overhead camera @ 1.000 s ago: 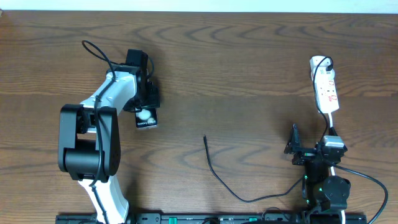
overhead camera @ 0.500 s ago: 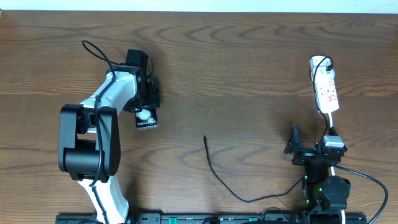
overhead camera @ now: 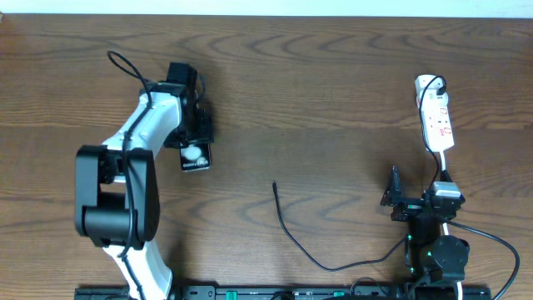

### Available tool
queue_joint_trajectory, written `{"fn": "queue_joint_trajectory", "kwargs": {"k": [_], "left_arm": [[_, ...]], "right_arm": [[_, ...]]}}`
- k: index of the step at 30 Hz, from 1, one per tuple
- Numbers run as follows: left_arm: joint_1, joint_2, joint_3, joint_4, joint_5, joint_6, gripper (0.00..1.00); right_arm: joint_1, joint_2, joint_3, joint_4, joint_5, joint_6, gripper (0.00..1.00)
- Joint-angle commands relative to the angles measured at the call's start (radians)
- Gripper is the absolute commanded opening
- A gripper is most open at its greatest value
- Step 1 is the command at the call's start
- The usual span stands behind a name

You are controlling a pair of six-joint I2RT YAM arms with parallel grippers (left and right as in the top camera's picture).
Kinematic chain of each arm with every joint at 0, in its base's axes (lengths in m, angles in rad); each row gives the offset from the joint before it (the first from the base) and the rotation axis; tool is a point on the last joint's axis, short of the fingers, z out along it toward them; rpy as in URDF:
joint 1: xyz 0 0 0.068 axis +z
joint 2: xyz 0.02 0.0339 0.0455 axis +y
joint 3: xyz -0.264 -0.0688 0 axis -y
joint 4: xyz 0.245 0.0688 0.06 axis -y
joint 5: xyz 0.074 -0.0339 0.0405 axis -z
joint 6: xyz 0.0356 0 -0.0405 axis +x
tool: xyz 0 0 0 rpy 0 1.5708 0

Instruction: Plug charger to phone and switch on socket

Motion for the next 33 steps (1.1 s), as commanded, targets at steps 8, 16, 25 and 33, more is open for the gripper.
{"fn": "queue_joint_trajectory", "kwargs": {"k": [8,16,25,33], "left_arm": [[0.003,-0.099,0.045,-0.043,0.017,-0.002,0.07],[0.003,-0.098,0.045,-0.050,0.016,-0.001,0.07],[0.002,-0.080,0.005,-0.039,0.016,-0.001,0.07],[0.002,-0.024,-0.077,0.031,0.016,-0.001,0.07]], "right_arm": [[0.010,-0.005,-0.001,-0.003,0.008,0.013,0.99],[0.010,-0.005,-0.001,-0.003,0.008,0.013,0.99],[0.010,-0.005,-0.001,-0.003,0.008,0.013,0.99],[0.010,-0.005,-0.001,-0.003,0.008,0.013,0.99]]}}
